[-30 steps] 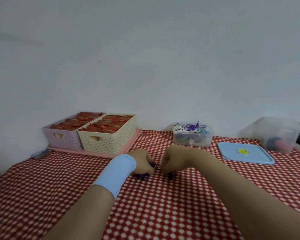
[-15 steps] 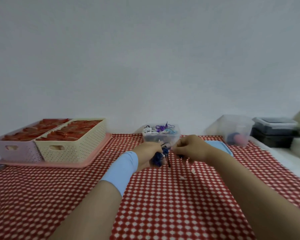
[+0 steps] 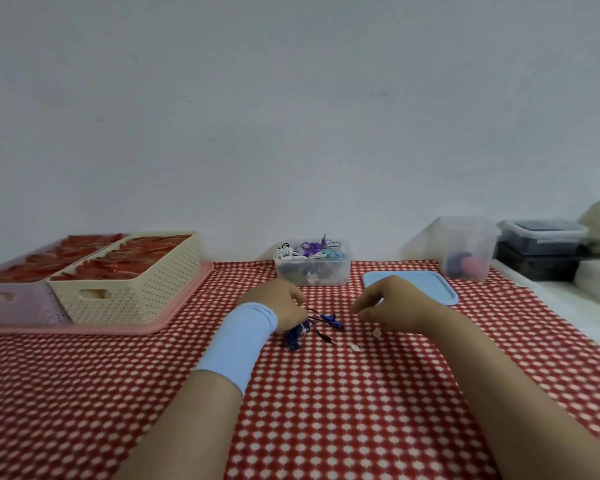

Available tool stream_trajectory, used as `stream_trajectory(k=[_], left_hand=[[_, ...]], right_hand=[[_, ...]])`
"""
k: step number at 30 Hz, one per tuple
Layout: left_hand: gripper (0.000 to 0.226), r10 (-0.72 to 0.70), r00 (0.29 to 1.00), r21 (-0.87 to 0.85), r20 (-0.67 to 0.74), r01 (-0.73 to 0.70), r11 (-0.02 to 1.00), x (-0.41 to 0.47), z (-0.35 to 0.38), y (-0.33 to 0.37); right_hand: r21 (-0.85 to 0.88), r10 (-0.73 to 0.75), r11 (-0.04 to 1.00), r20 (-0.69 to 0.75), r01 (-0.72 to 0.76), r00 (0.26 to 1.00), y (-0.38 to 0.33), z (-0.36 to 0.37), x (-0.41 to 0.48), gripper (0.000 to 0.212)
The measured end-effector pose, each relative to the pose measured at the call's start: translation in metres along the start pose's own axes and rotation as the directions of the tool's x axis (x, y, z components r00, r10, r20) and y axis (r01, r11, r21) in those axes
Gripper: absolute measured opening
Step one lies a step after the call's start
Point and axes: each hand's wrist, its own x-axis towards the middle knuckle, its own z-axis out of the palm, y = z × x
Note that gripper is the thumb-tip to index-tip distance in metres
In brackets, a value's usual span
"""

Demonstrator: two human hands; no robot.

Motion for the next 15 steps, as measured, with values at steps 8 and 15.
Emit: stream_trajectory(k=[8, 15], left_hand=[[0.023, 0.21, 0.977, -0.087, -0.035, -0.213, 0.973, 0.002, 0.032, 0.018], [0.015, 0.237, 0.959, -0.164, -0.157, -0.262, 0.951, -0.001, 0.039, 0.019]], right_hand=[[-0.14, 0.076, 0.988, 0.114, -0.06, 0.991, 0.004, -0.008, -0.014, 0.01], [0.117, 0.026, 0.993, -0.033, -0.022, 0.999, 0.004, 0.001, -0.014, 0.005]])
